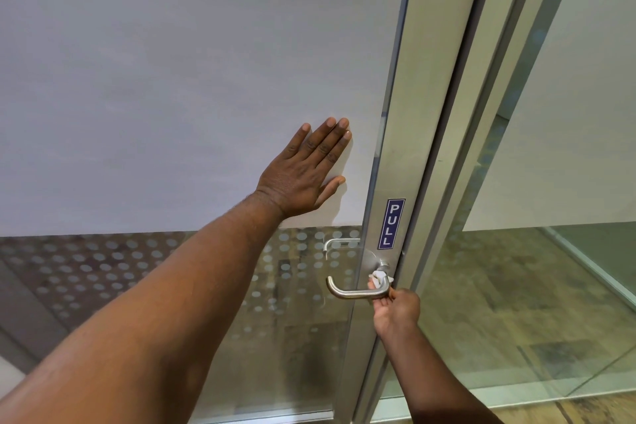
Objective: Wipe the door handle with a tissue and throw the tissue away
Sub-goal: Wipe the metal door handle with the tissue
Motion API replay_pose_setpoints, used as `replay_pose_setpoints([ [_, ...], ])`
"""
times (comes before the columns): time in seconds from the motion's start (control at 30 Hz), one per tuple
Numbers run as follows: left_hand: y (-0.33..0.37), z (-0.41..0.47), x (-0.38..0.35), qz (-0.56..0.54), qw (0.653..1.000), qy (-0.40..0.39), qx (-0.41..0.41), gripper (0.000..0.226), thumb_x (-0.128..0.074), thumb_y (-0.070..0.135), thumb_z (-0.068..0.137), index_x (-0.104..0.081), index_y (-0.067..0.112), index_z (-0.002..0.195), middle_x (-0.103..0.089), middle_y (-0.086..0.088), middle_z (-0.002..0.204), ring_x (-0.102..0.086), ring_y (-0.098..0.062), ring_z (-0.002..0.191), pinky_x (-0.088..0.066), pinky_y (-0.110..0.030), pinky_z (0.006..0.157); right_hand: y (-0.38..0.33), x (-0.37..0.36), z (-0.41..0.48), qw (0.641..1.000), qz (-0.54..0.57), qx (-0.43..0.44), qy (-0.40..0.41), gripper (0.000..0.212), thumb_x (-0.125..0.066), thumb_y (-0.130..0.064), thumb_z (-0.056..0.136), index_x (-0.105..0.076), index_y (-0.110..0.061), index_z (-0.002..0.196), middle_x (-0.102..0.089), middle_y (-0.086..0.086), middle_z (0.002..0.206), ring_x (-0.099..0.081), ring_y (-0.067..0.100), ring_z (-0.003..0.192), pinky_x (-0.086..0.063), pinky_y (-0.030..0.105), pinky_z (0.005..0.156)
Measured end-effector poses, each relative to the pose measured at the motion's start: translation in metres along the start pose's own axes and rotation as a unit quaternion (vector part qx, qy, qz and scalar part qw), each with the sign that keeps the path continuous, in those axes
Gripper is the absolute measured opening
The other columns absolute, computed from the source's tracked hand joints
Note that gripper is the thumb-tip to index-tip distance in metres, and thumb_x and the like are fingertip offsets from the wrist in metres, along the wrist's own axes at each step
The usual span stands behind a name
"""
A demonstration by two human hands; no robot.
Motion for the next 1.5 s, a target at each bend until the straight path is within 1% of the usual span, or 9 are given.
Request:
replay_pose_setpoints([
  [0.13,0.001,-0.001,-0.001,-0.005,1.0,-0.006,0.004,0.076,-0.028,0.053,0.108,-0.008,0.007,0.165,-0.004,-0.012,0.174,0.006,-0.024,0.159,0.007,-0.043,0.129,-0.002,0.001,0.001,1.0,-0.003,-0.014,0.004,0.025,-0.038,0.004,0.096,-0.055,0.012,0.112,-0.065,0.026,0.103,-0.067,0.035,0.09,-0.055,0.044,0.088],
  [0.3,0.0,0.0,-0.002,-0.001,1.0,-0.01,0.005,0.077,-0.027,0.054,0.108,-0.007,0.007,0.165,-0.005,-0.013,0.174,0.008,-0.024,0.159,0.008,-0.043,0.129,-0.003,0.005,0.0,0.971,-0.176,0.151,0.06,0.012,-0.065,-0.003,0.084,-0.076,-0.005,0.091,-0.074,0.008,0.078,-0.067,0.016,0.062,-0.054,0.026,0.054],
  [0.43,-0.001,0.0,-0.002,0.002,1.0,-0.008,0.002,0.077,-0.026,0.054,0.108,-0.007,0.007,0.165,-0.007,-0.013,0.173,0.007,-0.024,0.159,0.009,-0.043,0.129,-0.012,0.005,-0.01,0.845,-0.403,0.352,0.021,0.026,-0.062,-0.001,0.086,-0.079,-0.011,0.101,-0.075,0.004,0.098,-0.07,0.022,0.09,-0.053,0.028,0.083],
  [0.6,0.0,0.0,-0.002,-0.001,1.0,-0.003,0.002,0.076,-0.028,0.054,0.108,-0.009,0.007,0.165,-0.01,-0.014,0.173,0.004,-0.024,0.159,0.007,-0.043,0.129,-0.021,0.013,-0.018,0.705,-0.518,0.476,-0.089,0.043,-0.054,0.021,0.073,-0.078,-0.004,0.098,-0.066,0.005,0.102,-0.068,0.025,0.095,-0.039,-0.001,0.085],
  [0.77,0.0,0.0,-0.001,0.003,1.0,0.001,0.003,0.076,-0.027,0.053,0.108,-0.009,0.007,0.165,-0.009,-0.013,0.173,0.006,-0.024,0.16,0.008,-0.043,0.129,-0.026,0.022,-0.026,0.551,-0.622,0.547,-0.101,0.047,-0.064,0.01,0.071,-0.077,-0.023,0.101,-0.061,-0.01,0.097,-0.057,0.016,0.096,-0.032,0.024,0.085],
  [0.83,0.0,0.0,-0.001,0.003,1.0,0.0,0.003,0.076,-0.027,0.053,0.108,-0.008,0.007,0.165,-0.009,-0.013,0.173,0.006,-0.024,0.16,0.008,-0.043,0.129,-0.026,0.024,-0.027,0.512,-0.65,0.551,-0.107,0.049,-0.067,0.005,0.072,-0.075,-0.03,0.106,-0.058,-0.013,0.096,-0.055,0.015,0.096,-0.027,0.03,0.084],
  [1.17,0.0,0.001,0.0,-0.01,1.0,-0.006,0.004,0.076,-0.026,0.053,0.108,-0.009,0.007,0.165,-0.009,-0.013,0.173,0.007,-0.023,0.159,0.006,-0.043,0.129,-0.013,0.017,-0.036,0.382,-0.698,0.576,-0.189,0.034,-0.082,-0.024,0.076,-0.074,-0.035,0.107,-0.06,-0.012,0.106,-0.054,0.013,0.1,-0.028,0.033,0.09],
  [1.4,0.0,0.0,0.0,-0.011,1.0,-0.001,0.003,0.076,-0.028,0.053,0.108,-0.009,0.007,0.165,-0.01,-0.013,0.173,0.002,-0.024,0.16,0.005,-0.043,0.129,0.02,-0.011,-0.051,0.361,-0.692,0.573,-0.249,0.027,-0.078,-0.034,0.08,-0.072,-0.036,0.106,-0.062,-0.015,0.099,-0.056,0.009,0.094,-0.025,0.029,0.092],
  [1.5,0.001,0.0,0.0,-0.009,1.0,0.001,0.004,0.076,-0.029,0.053,0.108,-0.01,0.007,0.165,-0.01,-0.013,0.173,0.004,-0.023,0.159,0.004,-0.044,0.129,0.032,-0.026,-0.057,0.366,-0.705,0.563,-0.228,0.026,-0.08,-0.034,0.077,-0.074,-0.032,0.103,-0.066,-0.011,0.095,-0.051,0.011,0.09,-0.037,0.037,0.09],
])
Point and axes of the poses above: each hand's wrist, its own z-axis towards the middle knuckle, its own x-axis out of the back of the hand, y = z × x, the point moved 3 cm from there along z, towards the middle knuckle
